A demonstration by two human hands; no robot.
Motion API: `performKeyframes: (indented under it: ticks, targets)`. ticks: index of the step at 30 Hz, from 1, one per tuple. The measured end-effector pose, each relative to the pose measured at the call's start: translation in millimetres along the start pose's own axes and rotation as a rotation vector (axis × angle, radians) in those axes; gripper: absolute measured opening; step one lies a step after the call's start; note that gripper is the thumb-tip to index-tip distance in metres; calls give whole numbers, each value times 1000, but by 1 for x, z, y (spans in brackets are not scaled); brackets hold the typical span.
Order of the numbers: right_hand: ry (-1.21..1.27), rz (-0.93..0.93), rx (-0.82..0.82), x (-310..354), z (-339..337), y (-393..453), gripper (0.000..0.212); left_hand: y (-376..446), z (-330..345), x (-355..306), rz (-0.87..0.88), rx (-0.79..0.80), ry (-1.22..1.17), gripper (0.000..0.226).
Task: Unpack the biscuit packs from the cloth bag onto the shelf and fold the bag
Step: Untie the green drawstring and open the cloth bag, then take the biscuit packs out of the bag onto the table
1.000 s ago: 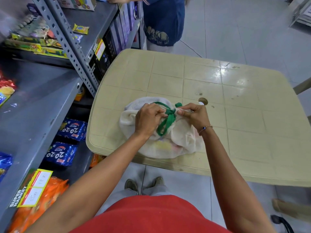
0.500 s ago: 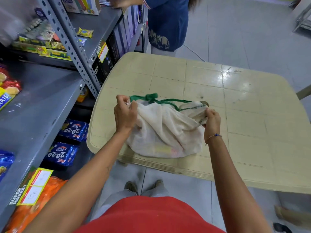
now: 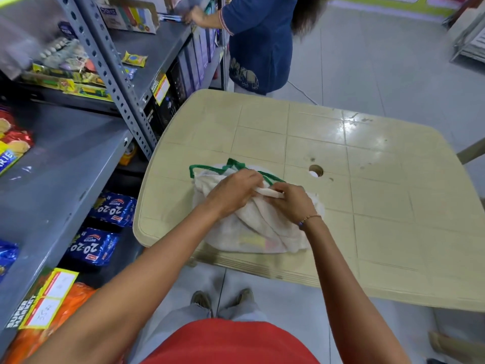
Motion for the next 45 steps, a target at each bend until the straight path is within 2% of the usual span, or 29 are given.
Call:
performKeyframes:
  ticks: [2,4,7,11,12,13,14,15,16,17,18,19,21,23,24,25,27,29,31,35,36,39,42,45]
  targets:
    - [166,-91,-53,1,-9,-14,19,-15,-7,-17,174,-50,-40,17]
    - [223,-155,-82,1,-14,-23,20,-25,-12,-22,204,-115,-26,23]
    - [218,-93,-238,-10,-29,-25,15,-25,-27,-12,84,-207,-70,31]
    - [139,-17,-605,-18,-72,-30,16,-13,-57,-2,-126,-348,-177,26]
    - [172,-17,-645,-18,-81,-32,13,-10,-66,-1,-203,-386,-220,27]
    - [256,-29,-587,-18,-85,-30,12,-7,-70,2,-307,-369,-286,27]
    - [369,-28,-411,-19,-78,-24,19,-5,-62,8,-429,-246,-355,27]
    - [421,-1,-133,-18,-59,-19,32,-6,-42,10,-527,-2,-392,26]
    - [330,38,165,-16,-36,-23,41,-15,-18,5,-579,295,-399,25]
    - [146,53,417,-17,-14,-32,45,-31,5,0,-609,561,-397,22]
    - [-24,70,594,-22,4,-40,42,-47,22,-4,-624,754,-381,22]
    - [-119,87,712,-23,19,-47,38,-60,35,-2,-635,866,-330,30]
    - [-58,142,910,-16,53,-64,41,-79,56,16,-692,950,-143,64]
    - [10,170,1056,-6,88,-81,54,-98,75,30,-756,1006,45,103]
    - [17,188,1079,-4,104,-84,65,-105,85,35,-765,1013,121,118]
    - [22,205,1046,-3,116,-83,79,-109,95,39,-759,983,172,127]
    - [45,232,835,-3,129,-67,105,-110,106,41,-747,849,213,128]
    - [38,220,586,1,128,-48,106,-105,105,47,-757,706,230,120]
    - [-7,214,426,4,124,-34,102,-97,97,55,-757,615,251,111]
    - [73,218,283,6,128,-11,94,-68,77,72,-712,504,240,101]
    - [120,225,231,6,125,-4,87,-60,70,77,-708,480,238,103]
    - [249,258,92,2,111,17,49,-34,44,89,-653,418,361,112]
    - [287,204,23,5,99,28,27,-20,29,95,-630,396,478,115]
    - [318,177,31,1,99,33,26,-17,31,100,-645,410,522,118]
Point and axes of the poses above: each hand's wrist, its own y-axis towards the middle knuckle, its own z-axis out of the palm, x = y × z, the point moved 10 cm from there along y, towards the middle knuckle, and after that the axes turned 15 degrees about -y, right-handed, at the moved point
